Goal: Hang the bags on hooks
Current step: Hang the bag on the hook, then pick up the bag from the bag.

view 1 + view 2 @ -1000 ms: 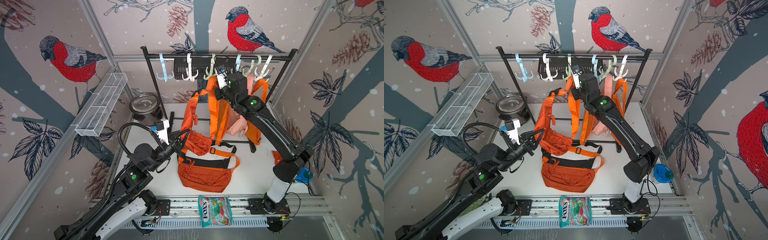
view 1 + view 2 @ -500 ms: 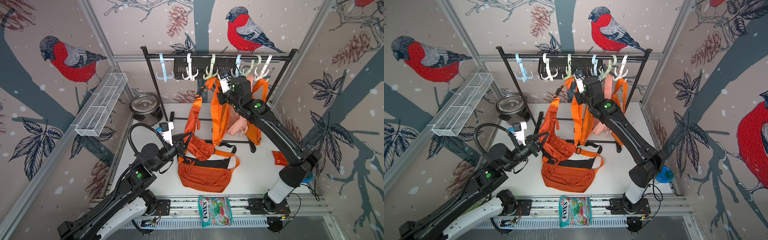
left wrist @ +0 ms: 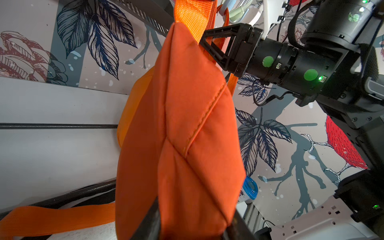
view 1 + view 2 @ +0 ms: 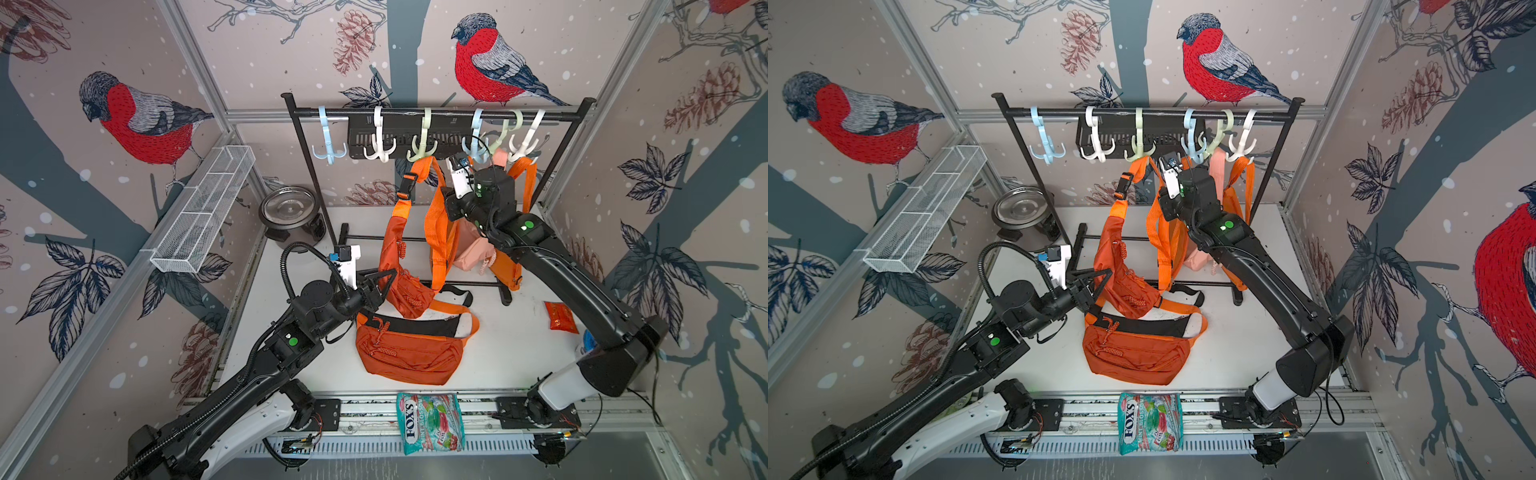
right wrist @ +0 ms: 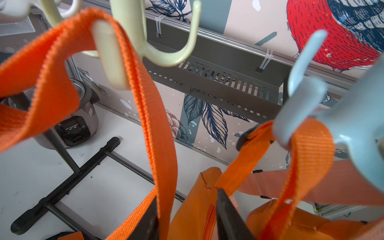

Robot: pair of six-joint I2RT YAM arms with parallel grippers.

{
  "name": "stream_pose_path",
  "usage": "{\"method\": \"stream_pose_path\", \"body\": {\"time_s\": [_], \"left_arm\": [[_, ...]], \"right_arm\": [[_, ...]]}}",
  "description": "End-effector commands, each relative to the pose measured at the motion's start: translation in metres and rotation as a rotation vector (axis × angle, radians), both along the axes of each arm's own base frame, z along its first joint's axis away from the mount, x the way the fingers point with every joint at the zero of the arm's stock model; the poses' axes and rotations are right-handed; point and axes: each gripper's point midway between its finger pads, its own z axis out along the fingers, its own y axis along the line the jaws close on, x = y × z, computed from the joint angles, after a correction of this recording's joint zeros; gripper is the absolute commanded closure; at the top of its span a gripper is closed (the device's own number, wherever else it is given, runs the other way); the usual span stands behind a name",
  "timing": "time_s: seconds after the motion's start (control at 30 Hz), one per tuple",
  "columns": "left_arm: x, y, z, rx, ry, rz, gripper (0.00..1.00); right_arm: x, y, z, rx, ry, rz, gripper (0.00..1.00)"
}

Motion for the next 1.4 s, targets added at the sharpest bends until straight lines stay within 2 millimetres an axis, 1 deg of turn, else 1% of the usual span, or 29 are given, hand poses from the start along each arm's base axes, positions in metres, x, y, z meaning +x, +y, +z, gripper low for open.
{"method": "stream_pose_path", "body": {"time_s": [0.0,0.23,0.37,0.57,0.6,0.63,0.67,0.73,0.87,0.97,1.07,1.1,1.23,1.37], "left_arm": [[-0.001,0.0,0.014,-0.037,-0.04,-0.005,0.46],[0.0,-0.004,0.013,-0.019,-0.046,-0.019,0.29],[0.0,-0.004,0.011,0.003,-0.044,-0.018,0.25],[0.0,0.005,0.005,0.044,-0.044,0.02,0.23],[0.001,0.006,0.004,0.05,-0.043,0.027,0.23],[0.001,0.007,0.002,0.056,-0.04,0.033,0.22],[0.001,0.008,0.0,0.061,-0.036,0.039,0.23],[0.002,0.01,-0.005,0.072,-0.025,0.048,0.22],[0.005,0.015,-0.019,0.094,0.011,0.08,0.22],[0.01,0.023,-0.036,0.112,0.054,0.129,0.22],[0.016,0.036,-0.052,0.11,0.114,0.186,0.22],[0.018,0.04,-0.058,0.102,0.137,0.203,0.22],[0.025,0.062,-0.078,0.073,0.216,0.277,0.22],[0.029,0.078,-0.089,0.032,0.266,0.321,0.21]], "right_arm": [[-0.007,-0.001,0.014,0.062,-0.036,0.009,0.48],[-0.026,-0.007,0.013,0.073,-0.044,0.019,0.27],[-0.041,-0.008,0.011,0.085,-0.044,0.045,0.17],[-0.066,-0.009,0.0,0.088,-0.036,0.078,0.14],[-0.069,-0.009,-0.002,0.088,-0.033,0.082,0.13],[-0.07,-0.007,-0.01,0.081,-0.02,0.088,0.13],[-0.077,-0.011,-0.004,0.094,-0.034,0.092,0.13],[-0.083,-0.01,-0.009,0.093,-0.026,0.103,0.12],[-0.093,-0.008,-0.022,0.084,-0.004,0.129,0.12],[-0.105,-0.004,-0.033,0.071,0.022,0.177,0.11],[-0.122,0.009,-0.05,0.045,0.071,0.267,0.1],[-0.131,0.017,-0.057,0.032,0.089,0.309,0.1],[-0.168,0.044,-0.087,-0.032,0.164,0.462,0.1],[-0.209,0.068,-0.121,-0.111,0.244,0.606,0.09]]}}
